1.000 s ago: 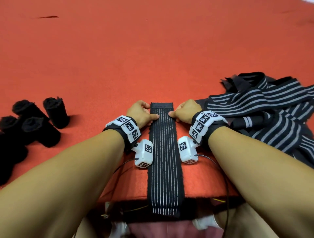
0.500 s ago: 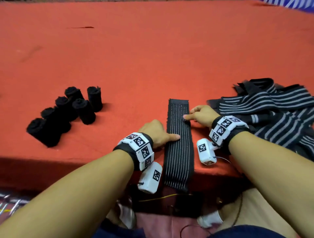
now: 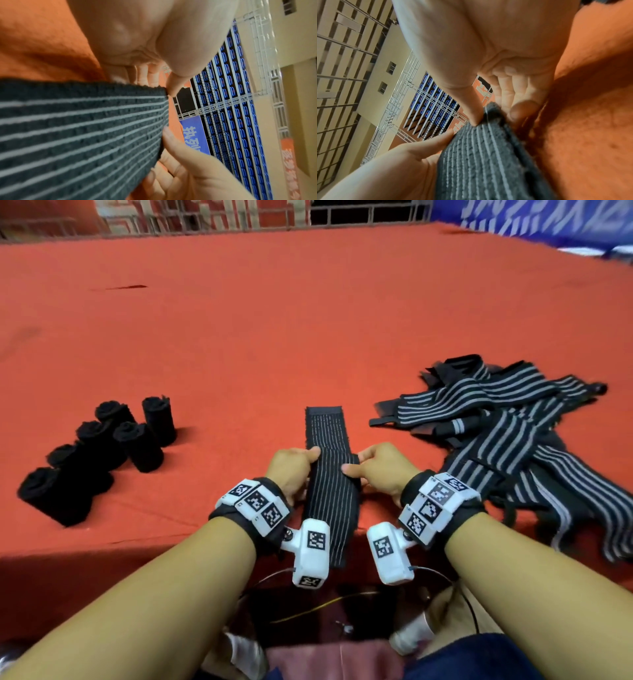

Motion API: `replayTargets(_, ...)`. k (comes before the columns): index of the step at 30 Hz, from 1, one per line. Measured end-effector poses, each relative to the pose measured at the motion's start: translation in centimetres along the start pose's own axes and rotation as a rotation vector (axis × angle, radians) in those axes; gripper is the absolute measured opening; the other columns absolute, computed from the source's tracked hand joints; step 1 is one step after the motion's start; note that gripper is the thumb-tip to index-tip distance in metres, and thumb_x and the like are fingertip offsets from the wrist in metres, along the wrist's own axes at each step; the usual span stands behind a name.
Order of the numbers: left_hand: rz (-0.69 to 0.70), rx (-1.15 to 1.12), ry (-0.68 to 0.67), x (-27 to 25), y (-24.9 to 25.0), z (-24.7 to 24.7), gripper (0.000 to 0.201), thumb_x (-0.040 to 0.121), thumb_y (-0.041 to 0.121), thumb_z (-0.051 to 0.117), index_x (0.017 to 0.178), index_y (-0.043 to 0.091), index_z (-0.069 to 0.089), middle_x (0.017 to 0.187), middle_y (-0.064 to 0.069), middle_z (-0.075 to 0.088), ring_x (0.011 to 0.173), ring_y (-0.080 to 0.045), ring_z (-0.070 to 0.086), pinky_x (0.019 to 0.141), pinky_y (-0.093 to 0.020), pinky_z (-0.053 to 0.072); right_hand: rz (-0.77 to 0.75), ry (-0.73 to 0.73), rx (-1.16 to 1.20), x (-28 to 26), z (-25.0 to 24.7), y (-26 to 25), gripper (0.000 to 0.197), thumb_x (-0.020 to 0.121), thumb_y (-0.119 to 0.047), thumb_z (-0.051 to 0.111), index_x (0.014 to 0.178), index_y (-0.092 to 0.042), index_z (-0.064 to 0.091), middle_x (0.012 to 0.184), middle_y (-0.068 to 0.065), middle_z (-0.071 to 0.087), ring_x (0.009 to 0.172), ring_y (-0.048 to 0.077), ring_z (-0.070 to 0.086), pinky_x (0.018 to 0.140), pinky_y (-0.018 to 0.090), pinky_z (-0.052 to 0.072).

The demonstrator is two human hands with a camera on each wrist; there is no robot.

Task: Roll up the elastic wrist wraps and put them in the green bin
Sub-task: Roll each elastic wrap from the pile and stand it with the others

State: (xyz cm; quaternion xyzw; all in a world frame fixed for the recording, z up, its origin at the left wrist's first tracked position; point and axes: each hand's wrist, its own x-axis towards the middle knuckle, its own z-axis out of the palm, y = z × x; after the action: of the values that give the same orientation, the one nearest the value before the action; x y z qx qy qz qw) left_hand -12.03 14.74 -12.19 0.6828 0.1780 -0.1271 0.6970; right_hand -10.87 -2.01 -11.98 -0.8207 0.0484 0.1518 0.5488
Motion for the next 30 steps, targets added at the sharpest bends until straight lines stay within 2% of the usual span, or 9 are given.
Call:
replayTargets(3,-0.072,-0.040,0.022,-0.7,0.4,-0.3,0.025,0.105,0.017,0.043,0.109,0.014,0.068,0.054,0.004,0.055,0.037,-0.009,0.039,0.034,-0.016,0.033,-0.022,0.039,0.052,-0.2,0.2,-0.1,0.026,0.092,-0.003,0.070,0.077,-0.013,0.051,0.068,0.006,0.060,0.054,0.015,0.054,0.053,0.029,0.048)
replayTargets(6,-0.075,-0.017,-0.020,-1.3,0.4,-0.9,0.033,0.105,0.010,0.036,0.106,0.017,0.068,0.055,0.004,0.055,0.034,-0.007,0.039,0.028,-0.015,0.031,-0.031,0.040,0.097,-0.3,0.5,0.0,0.021,0.091,-0.001,0.070,0.090,-0.012,0.051,0.071,0.007,0.061,0.052,0.014,0.053,0.051,0.029,0.047)
replayTargets(9,-0.106,-0.068,-0.023,-1.3,0.3,-1.5,0.027,0.107,0.015,0.038,0.109,0.021,0.064,0.058,0.003,0.062,0.043,-0.012,0.049,0.032,-0.018,0.039,-0.056,0.039,0.117,-0.3,0.8,0.1,0.021,0.091,-0.002,0.069,0.096,-0.013,0.052,0.079,0.014,0.064,0.054,0.017,0.053,0.049,0.029,0.047)
replayTargets(12,-0.106,-0.136,-0.029,-2.1,0.7,-1.9,0.025,0.105,0.013,0.044,0.115,0.019,0.066,0.062,-0.001,0.068,0.048,-0.017,0.063,0.039,-0.024,0.051,-0.068,0.053,0.156,-0.5,1.0,0.4,0.022,0.092,-0.005,0.071,0.084,-0.014,0.052,0.080,0.018,0.059,0.054,0.018,0.050,0.048,0.028,0.046)
replayTargets(17,-0.085,-0.197,0.007,-2.4,0.7,-2.2,0.027,0.103,0.005,0.046,0.118,0.004,0.068,0.067,-0.004,0.073,0.057,-0.017,0.069,0.050,-0.026,0.059,-0.083,-0.004,0.173,-1.5,1.0,0.8,0.031,0.091,-0.018,0.075,0.069,-0.013,0.053,0.085,0.020,0.064,0.079,0.029,0.063,0.070,0.044,0.053)
replayTargets(20,-0.082,-0.221,0.015,-2.7,0.6,-1.7,0.018,0.101,0.011,0.055,0.111,0.001,0.066,0.065,-0.002,0.072,0.062,-0.018,0.069,0.053,-0.028,0.060,-0.085,-0.014,0.104,-1.9,0.9,1.2,0.024,0.086,-0.022,0.077,0.076,-0.009,0.059,0.078,0.021,0.059,0.071,0.031,0.059,0.067,0.045,0.045)
replayTargets(25,-0.061,-0.244,0.026,-2.9,0.0,-0.8,0.021,0.099,0.010,0.061,0.116,0.000,0.069,0.095,-0.010,0.076,0.070,-0.017,0.073,0.054,-0.025,0.058,-0.121,0.101,0.068,-2.4,0.5,0.4,0.039,0.096,-0.020,0.067,0.064,-0.010,0.049,0.063,0.012,0.051,0.058,0.021,0.050,0.058,0.031,0.042)
replayTargets(28,-0.051,-0.264,0.017,-3.2,0.0,-0.7,0.026,0.097,0.021,0.068,0.111,-0.001,0.068,0.079,-0.006,0.075,0.063,-0.016,0.072,0.053,-0.026,0.059,-0.131,0.135,0.065,-2.3,0.6,-0.2,0.047,0.101,-0.027,0.060,0.059,-0.018,0.039,0.055,0.002,0.043,0.049,0.016,0.040,0.050,0.028,0.032)
replayTargets(30,-0.047,-0.266,0.010,-3.4,0.0,-0.8,0.032,0.096,0.029,0.070,0.108,-0.001,0.067,0.072,-0.007,0.074,0.060,-0.020,0.072,0.051,-0.028,0.058,-0.144,0.140,0.015,-2.3,0.5,-0.3,0.045,0.103,-0.031,0.055,0.063,-0.018,0.039,0.057,0.004,0.040,0.048,0.017,0.039,0.048,0.028,0.032)
